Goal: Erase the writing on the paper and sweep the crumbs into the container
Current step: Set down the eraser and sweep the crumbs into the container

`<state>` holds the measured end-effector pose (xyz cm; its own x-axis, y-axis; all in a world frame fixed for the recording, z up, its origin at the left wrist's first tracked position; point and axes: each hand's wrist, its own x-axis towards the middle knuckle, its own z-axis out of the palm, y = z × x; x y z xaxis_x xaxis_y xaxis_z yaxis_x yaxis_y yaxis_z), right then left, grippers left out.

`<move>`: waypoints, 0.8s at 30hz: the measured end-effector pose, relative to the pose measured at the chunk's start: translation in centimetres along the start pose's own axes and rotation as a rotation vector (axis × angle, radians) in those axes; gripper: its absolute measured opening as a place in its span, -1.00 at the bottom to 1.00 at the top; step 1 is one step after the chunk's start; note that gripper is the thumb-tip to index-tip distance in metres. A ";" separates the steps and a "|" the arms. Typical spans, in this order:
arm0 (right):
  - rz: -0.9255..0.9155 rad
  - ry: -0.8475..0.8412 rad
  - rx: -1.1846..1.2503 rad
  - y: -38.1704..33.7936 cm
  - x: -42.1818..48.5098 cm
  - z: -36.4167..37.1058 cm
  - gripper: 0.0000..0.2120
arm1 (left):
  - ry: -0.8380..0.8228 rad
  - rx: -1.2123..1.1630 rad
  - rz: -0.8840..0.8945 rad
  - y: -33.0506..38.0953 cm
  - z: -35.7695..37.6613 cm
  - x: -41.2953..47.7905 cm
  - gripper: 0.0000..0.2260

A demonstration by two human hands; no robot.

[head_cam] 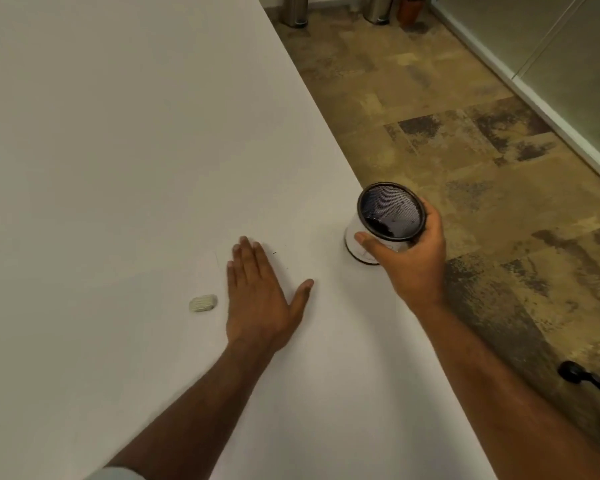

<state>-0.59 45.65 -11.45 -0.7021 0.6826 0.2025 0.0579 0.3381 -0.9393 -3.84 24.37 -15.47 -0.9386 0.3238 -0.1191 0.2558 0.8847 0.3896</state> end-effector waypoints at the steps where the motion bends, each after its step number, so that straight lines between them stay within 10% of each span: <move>1: 0.004 -0.008 -0.022 0.5 0.9 -1.4 -0.17 | -0.011 0.038 -0.024 0.3 0.1 0.6 0.00; 11: 0.001 -0.204 -0.235 6.1 5.8 -9.5 -0.20 | -0.045 0.131 -0.135 4.4 1.4 2.3 0.05; 21: 0.150 -0.383 -0.307 12.4 5.4 -9.6 -0.15 | -0.036 -0.138 0.297 7.6 1.4 3.4 -0.07; 24: 0.173 -0.387 -0.288 13.0 5.3 -9.1 -0.16 | 0.089 -0.180 0.098 4.7 0.2 2.7 -0.03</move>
<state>2.88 59.57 -20.05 -0.8732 0.4728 -0.1181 0.3516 0.4434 -0.8245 -5.15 29.45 -14.14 -0.9301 0.3674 0.0051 0.3087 0.7739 0.5530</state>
